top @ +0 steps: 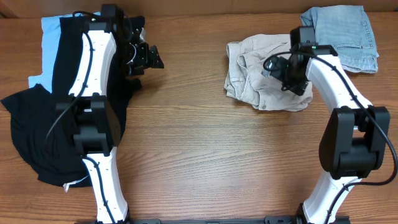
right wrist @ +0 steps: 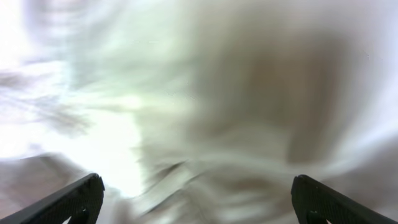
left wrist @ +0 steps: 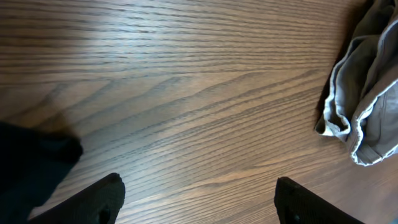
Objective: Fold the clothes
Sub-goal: 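Drag the folded shorts right with the right gripper and press them down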
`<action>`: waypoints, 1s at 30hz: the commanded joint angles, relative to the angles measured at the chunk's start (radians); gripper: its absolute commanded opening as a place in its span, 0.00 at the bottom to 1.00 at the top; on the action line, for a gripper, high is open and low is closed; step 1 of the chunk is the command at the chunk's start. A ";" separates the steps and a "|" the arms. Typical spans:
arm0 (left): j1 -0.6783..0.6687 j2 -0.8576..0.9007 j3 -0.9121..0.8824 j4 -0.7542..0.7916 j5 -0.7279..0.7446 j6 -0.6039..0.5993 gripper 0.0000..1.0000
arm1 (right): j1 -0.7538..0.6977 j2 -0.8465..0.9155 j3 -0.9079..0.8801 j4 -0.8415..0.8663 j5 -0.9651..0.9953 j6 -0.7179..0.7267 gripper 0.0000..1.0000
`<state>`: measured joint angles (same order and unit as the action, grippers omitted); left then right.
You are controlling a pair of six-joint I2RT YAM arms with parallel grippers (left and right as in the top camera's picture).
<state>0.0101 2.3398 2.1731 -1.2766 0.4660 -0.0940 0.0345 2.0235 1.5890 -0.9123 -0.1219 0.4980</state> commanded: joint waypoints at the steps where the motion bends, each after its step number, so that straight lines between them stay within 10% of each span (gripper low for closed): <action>1: -0.011 0.000 0.017 0.002 -0.006 0.023 0.81 | 0.039 -0.041 0.019 -0.028 -0.161 0.152 1.00; 17: -0.016 0.000 0.017 0.002 -0.058 0.024 0.83 | 0.267 -0.013 -0.169 0.145 0.188 0.143 1.00; 30: -0.017 0.000 0.017 -0.007 -0.068 0.023 0.84 | 0.267 -0.013 -0.259 0.120 0.266 -0.242 0.95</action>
<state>-0.0006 2.3398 2.1731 -1.2774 0.4137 -0.0944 0.3084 2.0113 1.3655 -0.7269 0.0410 0.3897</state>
